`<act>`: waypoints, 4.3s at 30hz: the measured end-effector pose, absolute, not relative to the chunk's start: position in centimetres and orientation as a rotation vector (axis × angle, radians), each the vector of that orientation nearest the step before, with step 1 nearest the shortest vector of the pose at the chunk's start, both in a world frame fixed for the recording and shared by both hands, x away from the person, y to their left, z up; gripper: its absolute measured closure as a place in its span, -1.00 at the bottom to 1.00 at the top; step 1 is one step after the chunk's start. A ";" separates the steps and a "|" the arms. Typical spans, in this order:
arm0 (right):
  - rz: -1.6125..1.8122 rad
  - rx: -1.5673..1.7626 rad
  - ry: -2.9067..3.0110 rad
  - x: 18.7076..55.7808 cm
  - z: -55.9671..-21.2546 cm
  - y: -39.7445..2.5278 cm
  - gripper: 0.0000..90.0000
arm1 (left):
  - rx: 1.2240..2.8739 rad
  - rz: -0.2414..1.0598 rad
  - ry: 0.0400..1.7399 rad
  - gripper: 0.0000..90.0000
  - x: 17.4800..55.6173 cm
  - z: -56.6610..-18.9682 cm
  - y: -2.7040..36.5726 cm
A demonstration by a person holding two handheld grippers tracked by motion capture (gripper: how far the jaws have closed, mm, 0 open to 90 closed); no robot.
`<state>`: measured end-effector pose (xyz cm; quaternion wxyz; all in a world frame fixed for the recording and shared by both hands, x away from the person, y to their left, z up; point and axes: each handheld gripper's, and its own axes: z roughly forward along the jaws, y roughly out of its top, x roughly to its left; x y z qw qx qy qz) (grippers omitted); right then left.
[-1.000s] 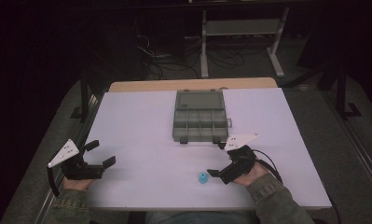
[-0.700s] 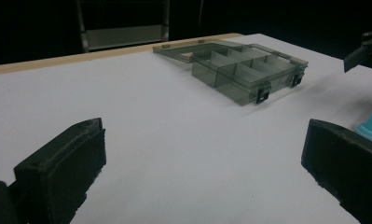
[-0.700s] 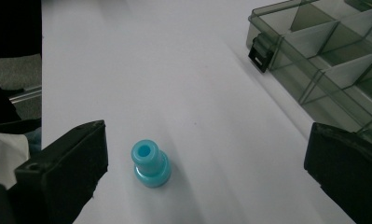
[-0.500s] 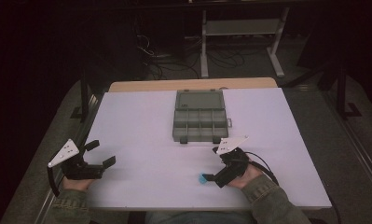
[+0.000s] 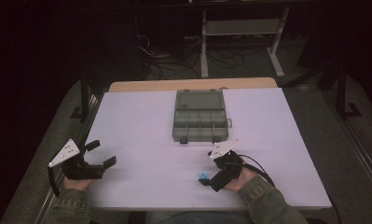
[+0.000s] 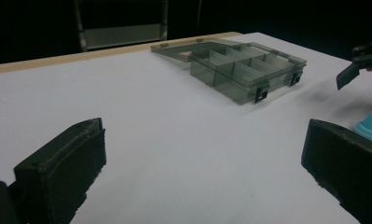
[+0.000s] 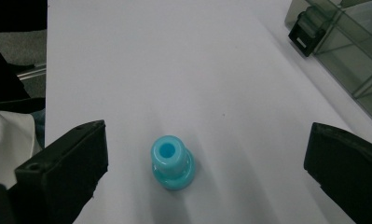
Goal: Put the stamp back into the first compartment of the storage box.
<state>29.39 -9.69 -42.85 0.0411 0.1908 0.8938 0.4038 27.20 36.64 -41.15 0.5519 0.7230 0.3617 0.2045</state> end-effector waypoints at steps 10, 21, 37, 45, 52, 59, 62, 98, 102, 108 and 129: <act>1.239 0.527 2.784 29.4 -43.1 -9.3 -0.68 | 1.705 0.482 0.859 -1.00 27.2 -41.2 36.6; 1.250 0.499 2.826 29.4 -43.2 -9.4 -0.01 | 1.710 0.484 0.855 -1.00 27.2 -41.1 36.7; 1.273 0.534 2.868 29.7 -43.0 -9.7 0.59 | 1.708 0.485 0.859 -1.00 27.2 -41.2 36.6; 1.315 0.554 2.840 29.9 -42.2 -10.1 0.60 | 1.706 0.483 0.857 -1.00 27.2 -41.2 36.6; 1.334 0.564 2.833 30.2 -41.4 -10.1 0.60 | 1.709 0.485 0.858 -1.00 27.2 -41.2 36.6; 1.389 0.592 2.808 30.4 -40.3 -10.4 0.60 | 1.713 0.488 0.856 -1.00 27.2 -41.1 36.7; 1.384 0.569 2.792 30.7 -39.8 -10.5 0.60 | 1.710 0.488 0.857 -1.00 27.2 -41.1 36.7; 1.370 0.550 2.782 33.9 -36.7 -9.7 0.60 | 1.712 0.481 0.858 -1.00 27.2 -41.2 36.7; 1.372 0.557 2.781 34.2 -36.5 -9.6 0.60 | 1.711 0.479 0.862 -1.00 27.2 -41.2 36.6; 1.370 0.568 2.777 34.8 -36.3 -9.4 0.60 | 1.709 0.480 0.862 -1.00 27.2 -41.2 36.7; 1.367 0.577 2.758 37.0 -35.1 -8.1 0.60 | 1.706 0.480 0.856 -1.00 27.2 -41.2 36.7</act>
